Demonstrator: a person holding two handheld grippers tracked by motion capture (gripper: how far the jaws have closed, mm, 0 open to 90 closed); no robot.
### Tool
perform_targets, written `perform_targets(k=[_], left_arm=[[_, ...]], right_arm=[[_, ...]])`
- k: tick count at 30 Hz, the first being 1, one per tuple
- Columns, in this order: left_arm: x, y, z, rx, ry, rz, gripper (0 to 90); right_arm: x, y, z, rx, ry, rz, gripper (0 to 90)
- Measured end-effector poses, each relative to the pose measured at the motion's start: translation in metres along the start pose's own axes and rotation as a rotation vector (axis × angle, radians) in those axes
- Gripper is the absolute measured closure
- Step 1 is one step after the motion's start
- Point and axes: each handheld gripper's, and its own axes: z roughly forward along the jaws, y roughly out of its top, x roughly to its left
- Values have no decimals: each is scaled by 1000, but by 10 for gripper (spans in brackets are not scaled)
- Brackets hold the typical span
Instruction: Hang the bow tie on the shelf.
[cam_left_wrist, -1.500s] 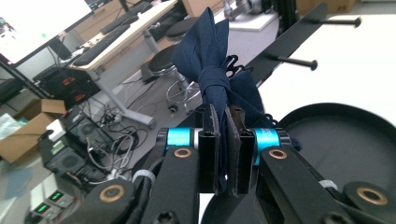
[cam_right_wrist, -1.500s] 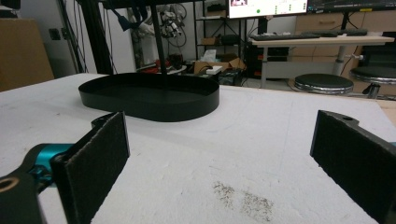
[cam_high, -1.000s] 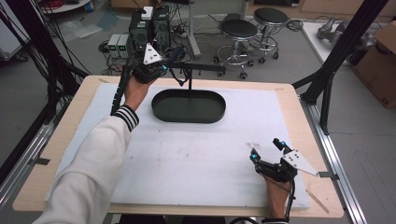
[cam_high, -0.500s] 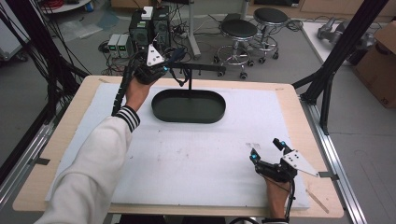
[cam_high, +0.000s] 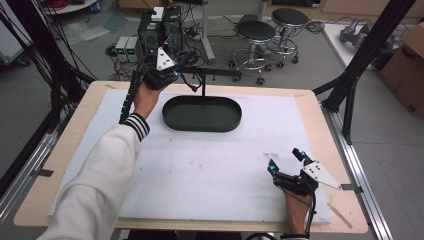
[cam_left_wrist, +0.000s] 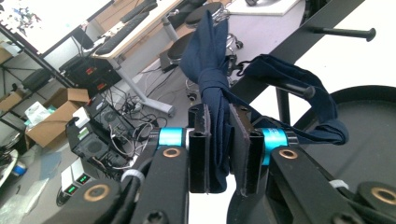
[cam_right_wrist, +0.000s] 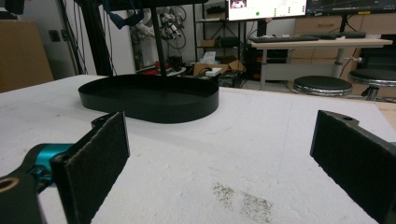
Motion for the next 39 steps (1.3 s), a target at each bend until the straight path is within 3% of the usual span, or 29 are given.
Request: perform_targets(k=[4,8,16,21,25,27,29,32,36,39], left_arm=[[-2,1,-1,2,0,6,730],[-3,2,-4,4,3,-15,602],[-3,-2,-14,-21,24,-46,539],[1,-7,-27,-87,14,-111,459],[5,-12,-48,-163,-31,-156,345],[7,-17,-59,-197,-45,-173,330],[7,-23,-71,-241,-54,-203,260],[6,-33,-86,-279,-74,-204,227],[1,-59,-106,-313,-110,-237,175],[-5,-78,-119,-327,-92,-242,175]], right_arm=[[0,0,0,1,0,1,36],[1,0,0,-1,-1,-4,36],[1,0,0,-2,-1,-6,36],[1,0,-1,-2,2,3,36],[1,0,-1,-3,7,-5,36],[1,0,-1,-3,6,-5,36],[1,0,-1,-3,5,-9,36],[1,0,-1,-2,5,-9,36],[1,0,-1,-3,4,-7,36],[1,0,0,-4,1,-14,36]])
